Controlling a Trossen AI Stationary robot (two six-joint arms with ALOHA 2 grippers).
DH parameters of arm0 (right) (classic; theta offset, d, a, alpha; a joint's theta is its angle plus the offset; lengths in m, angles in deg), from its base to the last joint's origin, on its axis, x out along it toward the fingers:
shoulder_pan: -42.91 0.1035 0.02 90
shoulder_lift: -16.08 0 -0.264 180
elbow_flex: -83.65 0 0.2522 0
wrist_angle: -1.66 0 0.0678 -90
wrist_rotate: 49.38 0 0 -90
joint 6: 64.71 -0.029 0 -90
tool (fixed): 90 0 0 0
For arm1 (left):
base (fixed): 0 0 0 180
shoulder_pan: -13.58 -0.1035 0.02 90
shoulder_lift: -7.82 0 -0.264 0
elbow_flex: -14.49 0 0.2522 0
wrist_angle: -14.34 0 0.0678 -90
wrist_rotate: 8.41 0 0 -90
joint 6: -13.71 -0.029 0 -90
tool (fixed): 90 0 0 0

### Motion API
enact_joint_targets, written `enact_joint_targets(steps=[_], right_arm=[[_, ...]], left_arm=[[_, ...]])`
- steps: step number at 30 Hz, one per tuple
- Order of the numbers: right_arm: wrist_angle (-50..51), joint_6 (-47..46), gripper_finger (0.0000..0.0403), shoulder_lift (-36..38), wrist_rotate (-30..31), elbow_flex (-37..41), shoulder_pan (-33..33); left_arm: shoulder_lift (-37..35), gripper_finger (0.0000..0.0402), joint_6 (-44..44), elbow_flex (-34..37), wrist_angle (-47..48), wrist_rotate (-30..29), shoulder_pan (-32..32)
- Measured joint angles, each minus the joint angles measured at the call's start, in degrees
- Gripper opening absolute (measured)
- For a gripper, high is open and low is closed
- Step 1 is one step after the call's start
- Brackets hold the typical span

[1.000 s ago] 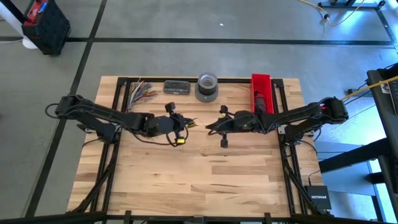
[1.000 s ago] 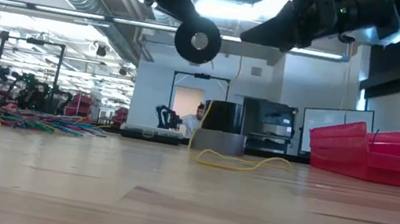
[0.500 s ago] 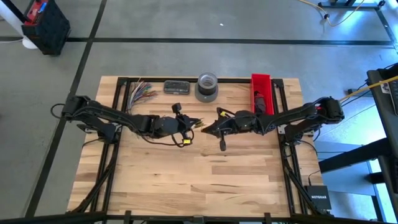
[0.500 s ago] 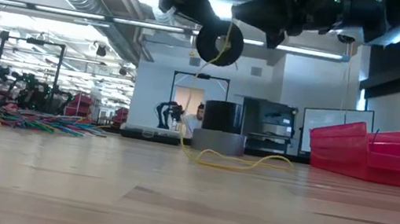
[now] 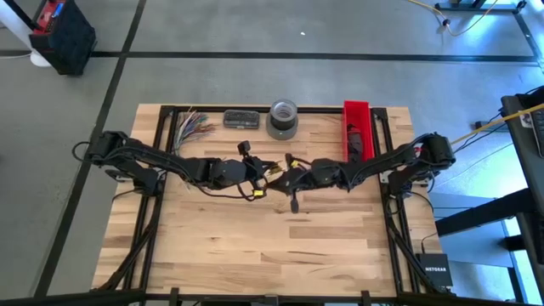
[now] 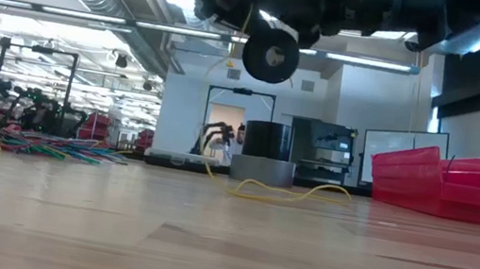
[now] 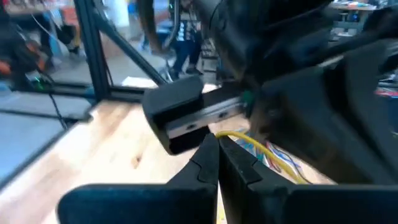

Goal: Coil cords
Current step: Coil the yellow wire into the black spool

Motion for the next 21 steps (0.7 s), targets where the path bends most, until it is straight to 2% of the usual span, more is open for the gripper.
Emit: enact_joint_targets(steps=[8, 13, 17, 21], right_arm=[[8.67, 1.93, 0.0004, -0.82, 6.29, -2.69, 0.06], [10.15, 2.2, 0.0004, -0.8, 6.02, -2.69, 0.12], [10.72, 3.91, 0.0004, -0.78, 6.74, -2.69, 0.12], [11.82, 6.19, 0.0004, -0.78, 12.71, -2.69, 0.12]], left_arm=[[-0.22, 0.0, -0.02, 0.0, 0.14, -1.97, 0.05], [-0.22, 0.0, -0.51, -0.02, -1.86, -2.07, 0.16], [-0.22, 0.0, -0.89, -0.02, -2.56, -4.47, 0.23], [-0.22, 0.0, -0.81, -0.02, -2.73, -4.81, 0.47]])
